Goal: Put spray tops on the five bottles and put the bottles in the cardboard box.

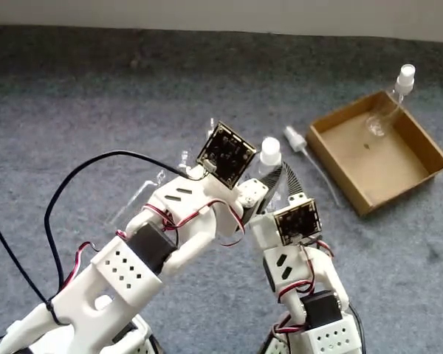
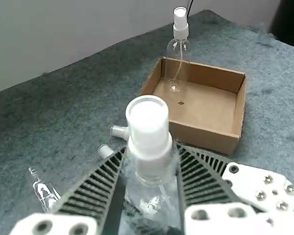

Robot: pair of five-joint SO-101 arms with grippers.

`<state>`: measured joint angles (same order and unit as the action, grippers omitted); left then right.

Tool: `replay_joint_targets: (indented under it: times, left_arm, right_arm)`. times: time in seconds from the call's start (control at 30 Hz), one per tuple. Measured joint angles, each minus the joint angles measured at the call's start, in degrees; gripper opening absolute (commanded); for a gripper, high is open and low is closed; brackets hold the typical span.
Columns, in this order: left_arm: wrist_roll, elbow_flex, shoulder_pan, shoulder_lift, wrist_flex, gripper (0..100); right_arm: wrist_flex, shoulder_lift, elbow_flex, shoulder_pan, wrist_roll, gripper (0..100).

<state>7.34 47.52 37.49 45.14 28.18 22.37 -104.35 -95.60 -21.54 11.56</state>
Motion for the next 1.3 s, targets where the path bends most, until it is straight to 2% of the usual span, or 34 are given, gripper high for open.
replay_joint_targets:
  times: [0.43, 0.6, 0.67, 0.83, 1.07, 1.3]
  left_arm:
    - [-0.3, -0.5, 0.2, -0.2, 3.9, 1]
    - [-0.3, -0.5, 0.2, -0.2, 3.9, 17]
    - [-0.3, -0.5, 0.1, -0.2, 4.2, 20]
    - [-0.3, -0.4, 0.1, -0.4, 7.9, 19]
    - [0.0, -0.4, -0.4, -0.4, 9.1, 19]
    - [0.1, -1.5, -1.1, 4.1, 16.3, 19]
  right_arm:
    - [0.0, 0.0, 0.0, 0.0, 0.0, 13.1]
    - [0.0, 0.0, 0.0, 0.0, 0.0, 13.1]
    - [0.0, -0.1, 0.0, -0.2, 0.0, 13.1]
    - [1.6, -0.1, 0.0, -0.1, 0.0, 13.1]
    - [1.6, -0.1, 0.0, -0.3, 0.1, 13.1]
    - [1.7, -0.1, 0.0, -0.3, 0.1, 13.1]
